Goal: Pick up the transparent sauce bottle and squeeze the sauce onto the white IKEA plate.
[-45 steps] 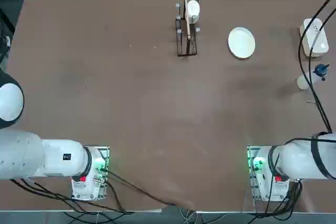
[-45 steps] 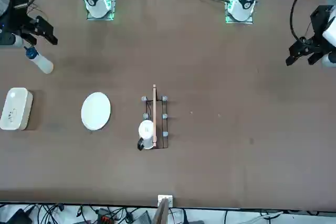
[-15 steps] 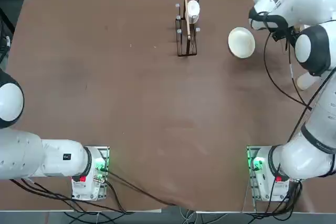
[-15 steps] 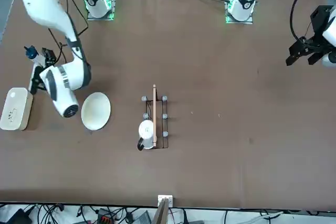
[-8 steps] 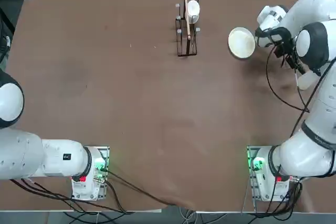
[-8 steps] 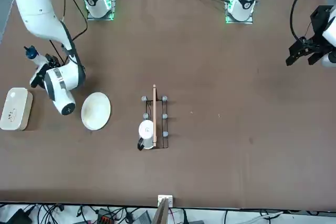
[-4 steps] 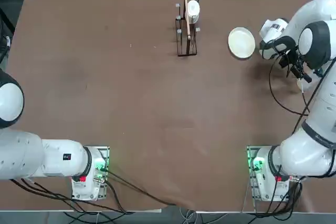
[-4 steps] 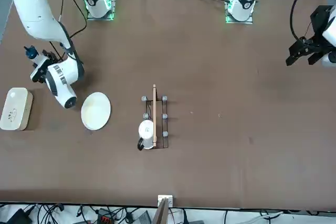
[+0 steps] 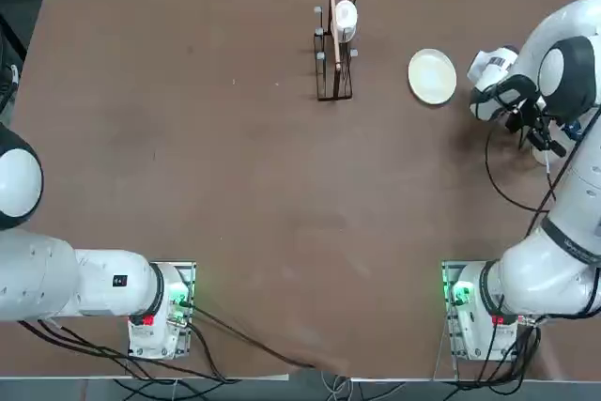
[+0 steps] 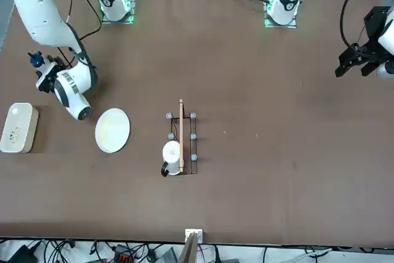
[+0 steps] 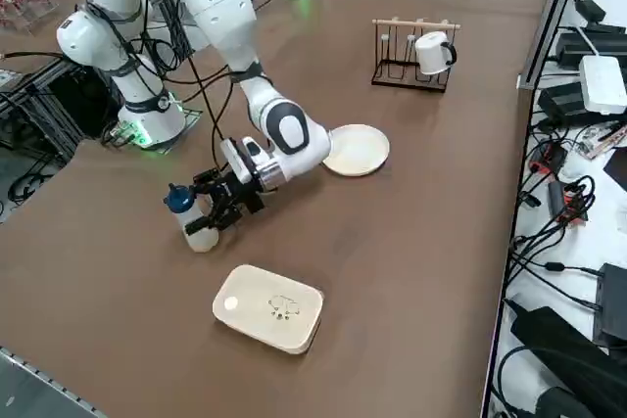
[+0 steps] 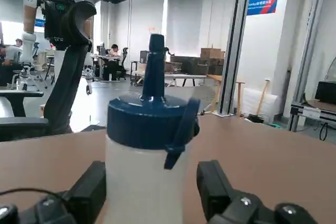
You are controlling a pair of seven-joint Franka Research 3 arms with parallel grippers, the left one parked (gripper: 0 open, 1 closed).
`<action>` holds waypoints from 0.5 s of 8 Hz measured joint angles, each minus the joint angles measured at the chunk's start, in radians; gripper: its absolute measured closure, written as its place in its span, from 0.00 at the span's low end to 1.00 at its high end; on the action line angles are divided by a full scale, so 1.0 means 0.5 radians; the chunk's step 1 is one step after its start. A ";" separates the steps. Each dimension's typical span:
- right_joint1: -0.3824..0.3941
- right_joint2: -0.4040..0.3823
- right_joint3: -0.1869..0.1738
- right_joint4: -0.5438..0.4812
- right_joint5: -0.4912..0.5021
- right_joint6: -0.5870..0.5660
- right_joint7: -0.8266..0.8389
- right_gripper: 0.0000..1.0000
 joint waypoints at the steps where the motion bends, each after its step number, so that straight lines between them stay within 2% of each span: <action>1: -0.006 0.000 0.000 -0.001 -0.019 0.005 0.015 0.05; 3: -0.011 0.000 0.001 -0.001 -0.033 0.015 0.023 0.21; 4: -0.010 -0.001 0.004 -0.001 -0.036 0.018 0.025 0.38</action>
